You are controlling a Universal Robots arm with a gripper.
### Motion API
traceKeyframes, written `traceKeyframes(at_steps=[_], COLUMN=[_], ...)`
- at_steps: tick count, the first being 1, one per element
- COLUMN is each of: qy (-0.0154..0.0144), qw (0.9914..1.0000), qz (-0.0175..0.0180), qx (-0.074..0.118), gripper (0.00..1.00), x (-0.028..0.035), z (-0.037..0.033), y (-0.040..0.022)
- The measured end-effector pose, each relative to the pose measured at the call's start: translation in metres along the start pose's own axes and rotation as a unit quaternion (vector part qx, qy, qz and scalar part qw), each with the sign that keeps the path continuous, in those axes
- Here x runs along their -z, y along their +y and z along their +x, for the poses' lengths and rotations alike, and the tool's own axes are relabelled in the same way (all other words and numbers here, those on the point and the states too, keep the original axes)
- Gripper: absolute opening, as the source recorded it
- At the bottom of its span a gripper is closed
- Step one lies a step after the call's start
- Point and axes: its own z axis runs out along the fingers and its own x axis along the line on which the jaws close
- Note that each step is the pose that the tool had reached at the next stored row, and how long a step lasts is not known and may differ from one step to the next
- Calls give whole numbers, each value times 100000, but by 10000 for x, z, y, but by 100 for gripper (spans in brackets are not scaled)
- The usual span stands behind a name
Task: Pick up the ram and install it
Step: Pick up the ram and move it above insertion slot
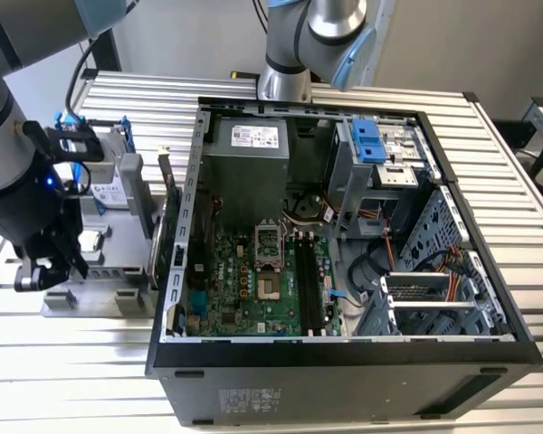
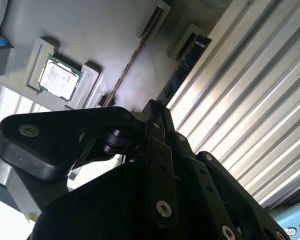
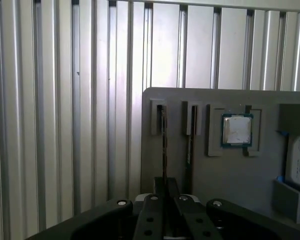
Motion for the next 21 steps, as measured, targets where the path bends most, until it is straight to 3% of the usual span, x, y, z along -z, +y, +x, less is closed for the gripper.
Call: traceKeyframes(at_steps=[7,16,21], qy=[1,-2,2], qw=[100000,100000,100000], qz=[-1,4,-5], qx=[-2,0,-1], gripper=[0,0,0], x=[51,186,292], z=[-3,-13,-20], y=[-1,-4,-7])
